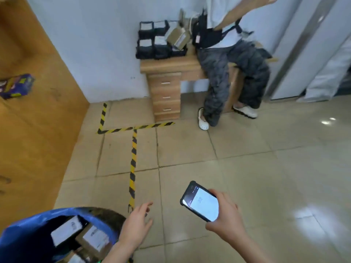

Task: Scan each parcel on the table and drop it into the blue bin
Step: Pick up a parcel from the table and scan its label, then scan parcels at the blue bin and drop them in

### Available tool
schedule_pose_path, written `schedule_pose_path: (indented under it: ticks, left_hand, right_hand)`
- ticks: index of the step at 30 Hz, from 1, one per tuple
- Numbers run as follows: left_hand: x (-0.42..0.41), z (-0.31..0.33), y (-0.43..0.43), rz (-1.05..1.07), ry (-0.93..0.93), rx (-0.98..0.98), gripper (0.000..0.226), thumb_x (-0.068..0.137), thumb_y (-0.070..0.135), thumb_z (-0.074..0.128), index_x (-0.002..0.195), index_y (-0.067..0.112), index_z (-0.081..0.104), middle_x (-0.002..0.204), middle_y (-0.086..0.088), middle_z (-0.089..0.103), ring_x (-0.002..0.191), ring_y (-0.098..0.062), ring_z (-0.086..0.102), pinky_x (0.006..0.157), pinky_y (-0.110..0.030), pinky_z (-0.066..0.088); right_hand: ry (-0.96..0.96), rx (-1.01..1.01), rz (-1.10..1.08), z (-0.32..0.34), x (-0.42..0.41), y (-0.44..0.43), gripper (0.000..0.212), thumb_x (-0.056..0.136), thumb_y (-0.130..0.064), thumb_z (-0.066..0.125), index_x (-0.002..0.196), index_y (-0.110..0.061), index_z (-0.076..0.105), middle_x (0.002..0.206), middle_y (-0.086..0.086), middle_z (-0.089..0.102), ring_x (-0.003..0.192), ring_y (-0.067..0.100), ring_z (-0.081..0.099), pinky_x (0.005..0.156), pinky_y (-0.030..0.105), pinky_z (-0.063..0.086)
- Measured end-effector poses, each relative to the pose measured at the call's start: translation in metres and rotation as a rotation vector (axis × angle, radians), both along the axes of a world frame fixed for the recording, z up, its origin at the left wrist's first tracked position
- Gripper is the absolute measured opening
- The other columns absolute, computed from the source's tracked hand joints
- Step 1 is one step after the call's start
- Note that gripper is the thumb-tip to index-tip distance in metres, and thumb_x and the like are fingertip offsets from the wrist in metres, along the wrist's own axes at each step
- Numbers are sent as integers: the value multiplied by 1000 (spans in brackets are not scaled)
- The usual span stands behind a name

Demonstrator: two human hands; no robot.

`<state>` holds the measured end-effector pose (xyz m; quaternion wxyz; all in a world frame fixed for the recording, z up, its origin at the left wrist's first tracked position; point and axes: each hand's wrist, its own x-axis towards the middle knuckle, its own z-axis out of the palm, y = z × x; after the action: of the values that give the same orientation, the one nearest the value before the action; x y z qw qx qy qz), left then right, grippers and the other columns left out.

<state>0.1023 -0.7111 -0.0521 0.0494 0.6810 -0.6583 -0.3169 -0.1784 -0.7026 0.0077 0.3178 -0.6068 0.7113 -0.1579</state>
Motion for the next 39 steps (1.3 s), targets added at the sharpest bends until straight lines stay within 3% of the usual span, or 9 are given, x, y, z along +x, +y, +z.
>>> schedule_pose_path:
  ticks: [6,13,17,18,22,26,29,32,39]
  left_hand:
    - [-132,26,-70,-371,60,-36,46,92,26,59,134,33,42,109,14,50,97,1,50,88,-16,41]
    - [-319,49,-127,-909,164,-34,46,91,12,60,135,21,46,107,3,52,91,-4,50,79,-3,30]
    - [-425,56,-119,-1196,218,-3,60,89,10,61,142,24,35,104,0,54,89,-9,52,77,-3,32]
    - [-450,58,-110,-1267,228,-9,58,90,12,61,141,26,36,104,2,54,90,-8,53,79,-5,33]
    - [-525,59,-58,-1530,241,-25,50,90,18,61,136,29,44,103,9,55,91,-3,53,80,-7,35]
    - [-577,54,17,-1769,269,17,48,87,21,63,131,33,47,97,17,55,88,1,55,78,-6,38]
    - [-603,53,78,-1887,310,19,49,86,24,65,129,39,47,94,23,52,87,3,53,81,-14,42]
    - [-617,53,138,-2027,336,37,52,85,28,66,129,43,44,97,27,48,89,8,50,81,-7,37]
    - [-654,66,271,-2298,312,-16,50,85,42,63,129,44,39,102,24,43,93,7,48,81,-10,42]
  right_hand:
    - [9,-9,-370,21,-104,38,86,46,-30,65,125,-49,35,113,-30,43,103,-6,41,81,26,25]
    - [53,72,-921,37,-185,110,89,49,-35,63,128,-53,28,115,-29,36,115,-4,39,89,28,30]
    - [28,25,-1277,39,-213,167,92,65,-54,68,135,-56,9,134,-33,19,128,-7,26,110,23,31]
    - [17,41,-1356,41,-216,182,90,66,-57,67,136,-55,9,135,-35,17,129,-7,26,111,22,30]
    - [-57,53,-1670,52,-220,228,72,58,-53,75,119,-42,40,124,-15,50,120,10,45,109,43,36]
    - [52,9,-1912,54,-197,289,70,64,-52,77,120,-45,35,128,-18,47,119,4,43,109,33,34]
    - [65,2,-2116,55,-181,332,71,62,-59,67,121,-48,28,129,-18,41,125,7,38,111,39,27]
    - [78,10,-2243,55,-172,369,77,57,-61,64,123,-47,27,127,-19,41,122,5,39,110,36,30]
    - [40,-41,-2385,53,-166,459,88,59,-41,69,135,-39,26,127,-18,37,123,2,37,108,33,31]
